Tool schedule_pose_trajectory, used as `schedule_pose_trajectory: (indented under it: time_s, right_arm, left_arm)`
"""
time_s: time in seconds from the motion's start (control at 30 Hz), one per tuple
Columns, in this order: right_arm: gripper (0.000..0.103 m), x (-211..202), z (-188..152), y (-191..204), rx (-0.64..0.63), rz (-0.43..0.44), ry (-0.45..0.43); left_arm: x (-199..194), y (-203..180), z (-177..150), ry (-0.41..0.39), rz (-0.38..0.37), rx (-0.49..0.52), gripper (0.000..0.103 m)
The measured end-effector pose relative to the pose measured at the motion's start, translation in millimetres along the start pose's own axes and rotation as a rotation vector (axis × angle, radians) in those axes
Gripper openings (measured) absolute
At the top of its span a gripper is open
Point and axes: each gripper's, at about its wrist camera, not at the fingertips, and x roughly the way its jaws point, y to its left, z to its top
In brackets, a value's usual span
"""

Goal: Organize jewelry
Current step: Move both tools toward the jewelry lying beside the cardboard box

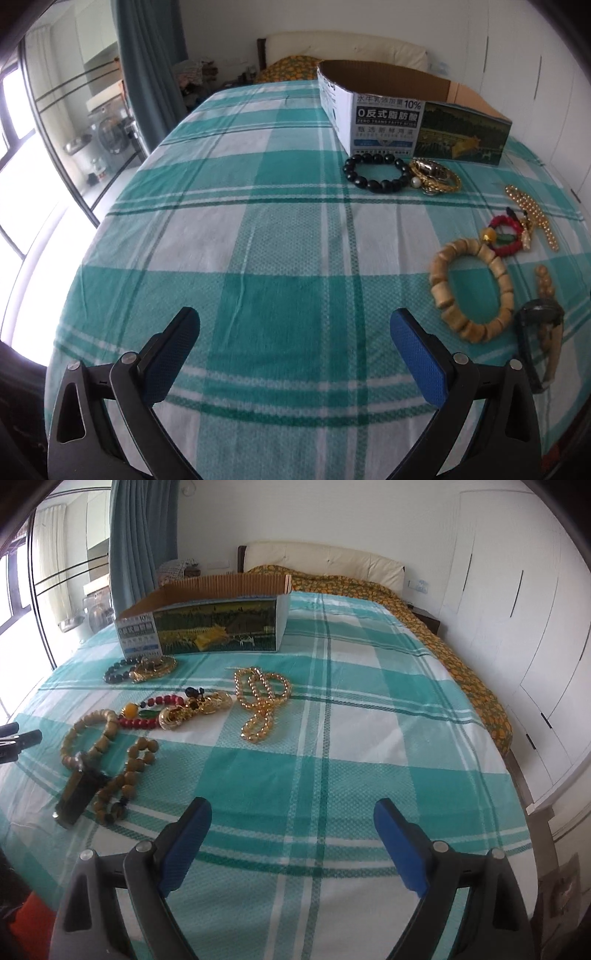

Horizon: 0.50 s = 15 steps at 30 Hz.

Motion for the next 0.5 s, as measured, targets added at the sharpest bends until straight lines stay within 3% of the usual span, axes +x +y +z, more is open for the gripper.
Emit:
schedule_pose_trajectory:
  time_s: [0.17, 0.3, 0.5]
  right_arm:
    - [0.091, 43.0, 9.0, -5.6, -0.003, 0.007, 0.088]
    - [0.091, 52.5, 17.2, -9.2, 0.004, 0.041, 0.085]
    - [0.096, 66.7, 31.9, -10.4, -0.013, 0.068, 0.076]
  left_arm:
    - [27.4, 1.3, 11.0, 0.027, -0.036, 0.018, 0.103]
    - [35.2, 4.5, 17.3, 0.041, -0.086, -0.006, 0.103]
    - [41.4, 1.6, 27.8, 0.046, -0.076, -0.016, 0.103]
